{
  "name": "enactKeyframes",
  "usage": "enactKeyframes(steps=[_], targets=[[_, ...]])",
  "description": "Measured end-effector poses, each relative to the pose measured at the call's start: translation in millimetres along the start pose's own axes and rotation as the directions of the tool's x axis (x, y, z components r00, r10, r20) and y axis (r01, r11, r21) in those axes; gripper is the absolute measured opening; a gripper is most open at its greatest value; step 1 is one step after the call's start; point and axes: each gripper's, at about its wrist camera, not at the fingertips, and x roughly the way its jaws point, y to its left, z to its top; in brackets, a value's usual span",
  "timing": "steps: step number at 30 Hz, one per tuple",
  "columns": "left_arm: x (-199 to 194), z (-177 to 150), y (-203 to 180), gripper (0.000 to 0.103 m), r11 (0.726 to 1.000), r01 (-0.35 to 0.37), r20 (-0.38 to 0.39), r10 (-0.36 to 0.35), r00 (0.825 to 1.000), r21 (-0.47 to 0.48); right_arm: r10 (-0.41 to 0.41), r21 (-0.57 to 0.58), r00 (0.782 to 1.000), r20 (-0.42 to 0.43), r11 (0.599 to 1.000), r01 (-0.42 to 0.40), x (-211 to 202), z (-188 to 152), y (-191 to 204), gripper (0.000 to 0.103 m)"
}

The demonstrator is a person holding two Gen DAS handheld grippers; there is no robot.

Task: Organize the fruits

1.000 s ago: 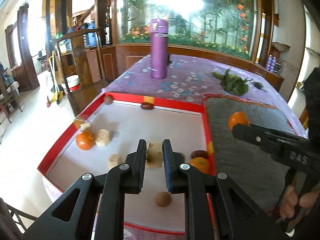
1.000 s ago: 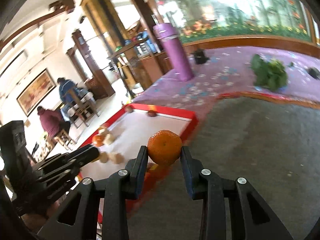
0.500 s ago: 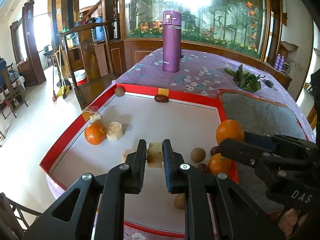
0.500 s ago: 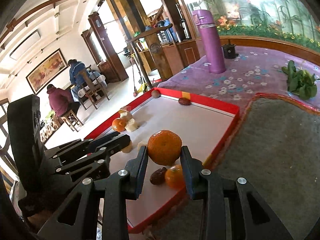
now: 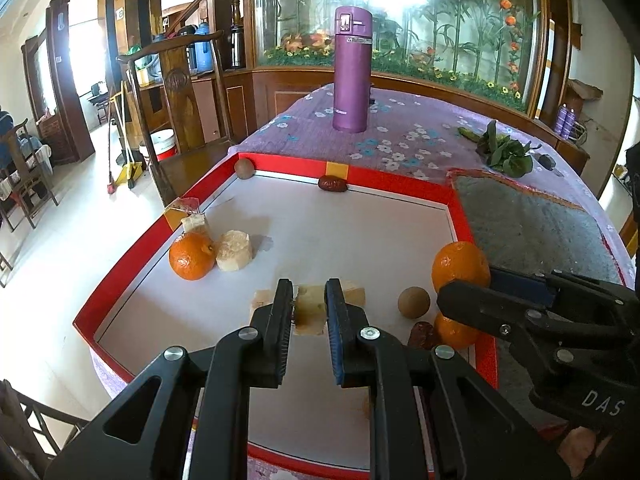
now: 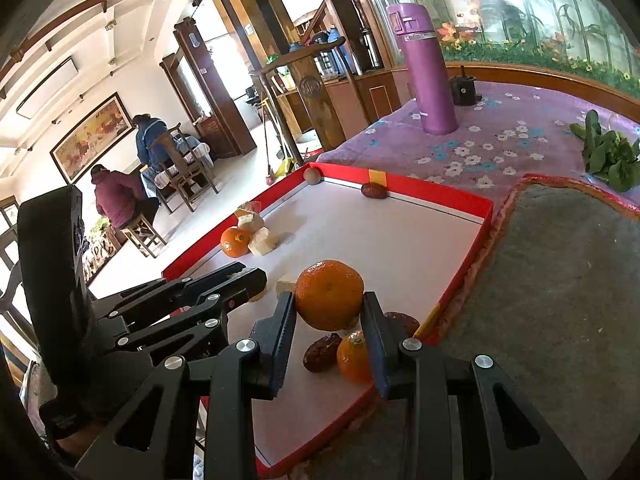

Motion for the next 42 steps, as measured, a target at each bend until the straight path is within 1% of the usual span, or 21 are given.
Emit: enactKeyframes(steps=[5,6,8,11,13,15,16,17,19,22,23,24,25,29,31,35,42], targets=[[5,-1,1,0.014,1.0,-0.012,-0.011,0.012,1.0,-0.001,-0.02,0.002,1.0,-0.004,1.0,0.02,3,-1,0,0.034],[7,-1,1,0.014,1.0,-0.017,-0.016,0.016,1.0,-0.002,-0.029,0.002,1.0,-0.006,1.0,0.029,4,-2,0,0.035],[9,-2,2,0.014,0.999,-0.032,-0.026,0.031,0.999,-0.007,-0.046,0.004,0.999,-0.01,0.999,0.046,6,-2,-1,0.036],[11,-2,2,0.016,0.998,-0.058,-0.04,0.058,0.998,-0.01,-0.045,0.018,0.999,-0.01,0.999,0.045,4,-2,-4,0.036],[11,-2,3,0.024,0.998,-0.064,-0.052,0.063,0.997,-0.018,-0.049,0.02,0.999,-0.004,0.999,0.049,1,-1,-4,0.039],[10,-2,3,0.047,0.997,-0.079,-0.054,0.078,0.996,-0.021,-0.044,0.027,0.999,0.006,0.999,0.044,-3,-1,-6,0.041],[7,-2,2,0.051,0.996,-0.087,-0.048,0.086,0.995,-0.021,-0.04,0.032,0.999,0.012,0.999,0.04,-5,-1,-7,0.042],[5,-1,1,0.054,0.996,-0.092,-0.04,0.091,0.995,-0.017,-0.039,0.034,0.999,0.017,0.999,0.038,-7,-1,-8,0.042],[1,0,-2,0.057,0.995,-0.098,-0.033,0.097,0.995,-0.008,-0.036,0.038,0.999,0.029,0.999,0.035,-12,-1,-9,0.042],[-5,2,-6,0.065,0.995,-0.103,-0.02,0.103,0.994,-0.001,-0.034,0.037,0.998,0.056,0.999,0.032,-22,0,-9,0.043],[-8,3,-8,0.069,0.994,-0.106,-0.013,0.106,0.994,0.001,-0.036,0.034,0.997,0.068,0.999,0.034,-26,0,-9,0.043],[-11,3,-9,0.072,0.994,-0.113,-0.006,0.113,0.994,0.003,-0.039,0.033,0.996,0.082,0.999,0.036,-30,0,-8,0.045],[-13,3,-10,0.073,0.993,-0.119,0.002,0.119,0.993,0.003,-0.04,0.031,0.994,0.1,0.999,0.038,-36,1,-8,0.048],[-26,7,-12,0.081,0.989,-0.148,0.037,0.148,0.988,-0.009,-0.061,0.012,0.986,0.156,0.998,0.06,-56,1,-6,0.051],[-33,8,-13,0.082,0.986,-0.163,0.052,0.164,0.985,-0.015,-0.067,0.005,0.981,0.182,0.998,0.067,-66,0,-5,0.055],[-45,10,-18,0.082,0.981,-0.192,0.08,0.192,0.978,-0.009,-0.071,-0.006,0.972,0.225,0.997,0.074,-84,-1,-2,0.058],[-69,13,-20,0.083,0.976,-0.216,0.139,0.216,0.966,-0.016,-0.076,-0.028,0.956,0.284,0.996,0.088,-106,-3,7,0.064]])
